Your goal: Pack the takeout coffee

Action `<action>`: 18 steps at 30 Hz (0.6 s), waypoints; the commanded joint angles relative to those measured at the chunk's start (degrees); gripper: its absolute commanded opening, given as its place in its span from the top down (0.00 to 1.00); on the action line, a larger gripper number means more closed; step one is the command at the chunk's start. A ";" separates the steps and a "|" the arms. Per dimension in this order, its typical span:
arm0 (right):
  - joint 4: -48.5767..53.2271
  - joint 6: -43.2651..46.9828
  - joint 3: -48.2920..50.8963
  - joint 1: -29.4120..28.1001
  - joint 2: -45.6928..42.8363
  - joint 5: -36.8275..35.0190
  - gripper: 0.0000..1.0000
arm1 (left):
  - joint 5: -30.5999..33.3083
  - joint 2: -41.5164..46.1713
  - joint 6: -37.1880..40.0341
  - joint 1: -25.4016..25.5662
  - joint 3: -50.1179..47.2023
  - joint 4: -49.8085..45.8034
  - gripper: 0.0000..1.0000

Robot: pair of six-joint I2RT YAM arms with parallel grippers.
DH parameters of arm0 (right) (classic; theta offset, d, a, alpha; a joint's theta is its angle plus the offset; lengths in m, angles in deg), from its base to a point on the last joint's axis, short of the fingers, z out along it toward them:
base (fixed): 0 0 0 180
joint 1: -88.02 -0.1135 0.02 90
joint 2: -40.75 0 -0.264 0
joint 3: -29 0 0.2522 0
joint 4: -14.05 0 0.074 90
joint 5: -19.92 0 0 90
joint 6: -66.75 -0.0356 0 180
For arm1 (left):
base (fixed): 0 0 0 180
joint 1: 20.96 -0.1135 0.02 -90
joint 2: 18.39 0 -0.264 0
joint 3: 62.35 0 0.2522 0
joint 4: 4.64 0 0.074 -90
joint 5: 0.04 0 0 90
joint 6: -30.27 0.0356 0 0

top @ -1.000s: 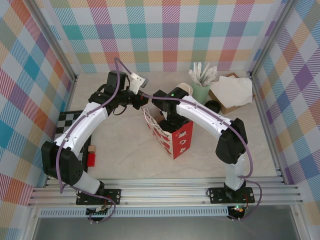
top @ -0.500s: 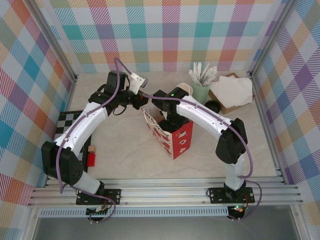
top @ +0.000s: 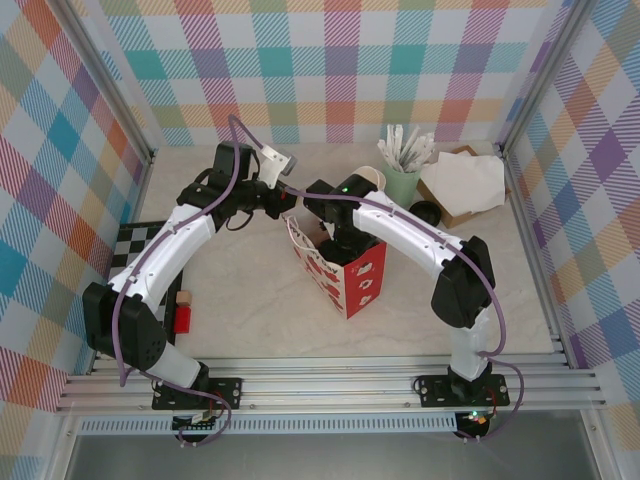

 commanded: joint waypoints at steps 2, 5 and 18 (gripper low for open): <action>4.53 -0.53 -0.62 0.28 0.54 0.67 0.45 | 0.02 0.85 0.41 -0.74 -0.54 -0.03 1.00; 5.23 -0.70 -0.93 0.29 0.69 0.49 0.45 | 0.02 0.86 0.42 -0.78 -0.54 0.04 1.00; 6.86 -0.97 -1.42 0.29 1.45 0.72 0.45 | -0.16 0.85 0.28 -0.74 -0.76 0.30 1.00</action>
